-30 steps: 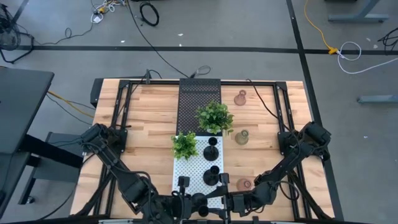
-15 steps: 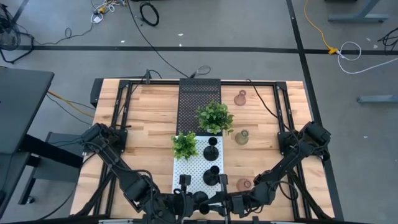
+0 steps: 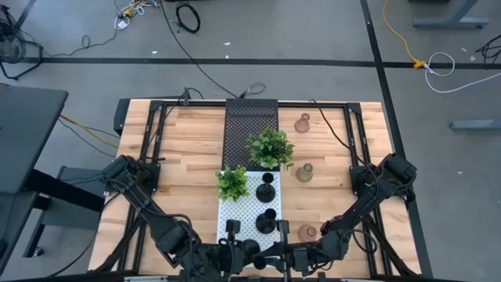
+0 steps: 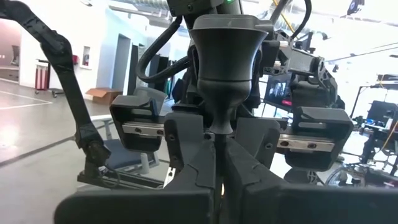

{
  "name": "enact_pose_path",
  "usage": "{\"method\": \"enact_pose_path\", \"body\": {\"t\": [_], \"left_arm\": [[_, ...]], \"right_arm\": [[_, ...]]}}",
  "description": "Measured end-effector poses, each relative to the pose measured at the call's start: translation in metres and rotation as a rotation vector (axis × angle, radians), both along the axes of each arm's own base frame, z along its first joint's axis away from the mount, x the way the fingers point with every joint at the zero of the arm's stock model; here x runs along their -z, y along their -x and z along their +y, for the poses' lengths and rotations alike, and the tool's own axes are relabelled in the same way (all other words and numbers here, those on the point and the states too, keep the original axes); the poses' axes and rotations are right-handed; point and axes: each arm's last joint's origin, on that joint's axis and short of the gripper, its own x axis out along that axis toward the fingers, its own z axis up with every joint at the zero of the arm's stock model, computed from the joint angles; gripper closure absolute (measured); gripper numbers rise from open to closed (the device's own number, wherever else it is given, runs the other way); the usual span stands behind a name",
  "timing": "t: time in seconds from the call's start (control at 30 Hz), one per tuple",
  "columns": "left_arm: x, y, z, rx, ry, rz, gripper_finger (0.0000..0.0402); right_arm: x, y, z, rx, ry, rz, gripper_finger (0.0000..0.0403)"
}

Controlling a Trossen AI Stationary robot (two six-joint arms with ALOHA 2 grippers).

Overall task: Pick & Place candle stick holders
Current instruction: Put the black candle holder on the white shelf

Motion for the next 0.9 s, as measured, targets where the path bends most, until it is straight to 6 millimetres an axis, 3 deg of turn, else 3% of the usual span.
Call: {"method": "enact_pose_path", "body": {"t": [0.43, 0.9], "left_arm": [[0.0, 0.01, -0.009, 0.024, -0.014, 0.002, 0.0236], [-0.003, 0.043, -0.023, -0.087, -0.135, -0.045, 0.0223]], "right_arm": [[0.002, 0.006, 0.006, 0.039, -0.004, 0.027, 0.0403], [0.004, 0.032, 0.025, 0.162, -0.05, 0.071, 0.0403]]}}
